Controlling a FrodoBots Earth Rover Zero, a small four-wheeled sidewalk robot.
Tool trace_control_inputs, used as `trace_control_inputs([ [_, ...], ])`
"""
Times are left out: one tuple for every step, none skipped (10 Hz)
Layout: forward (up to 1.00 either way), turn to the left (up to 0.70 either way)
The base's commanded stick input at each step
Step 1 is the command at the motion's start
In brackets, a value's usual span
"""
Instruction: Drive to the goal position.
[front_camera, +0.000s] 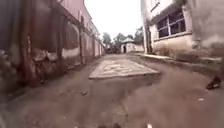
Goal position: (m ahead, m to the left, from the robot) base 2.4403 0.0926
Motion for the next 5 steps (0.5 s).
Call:
trace_control_inputs([
  [0.85,0.0],
  [0.85,0.0],
  [0.85,0.0],
  [0.85,0.0],
  [0.85,0.0],
])
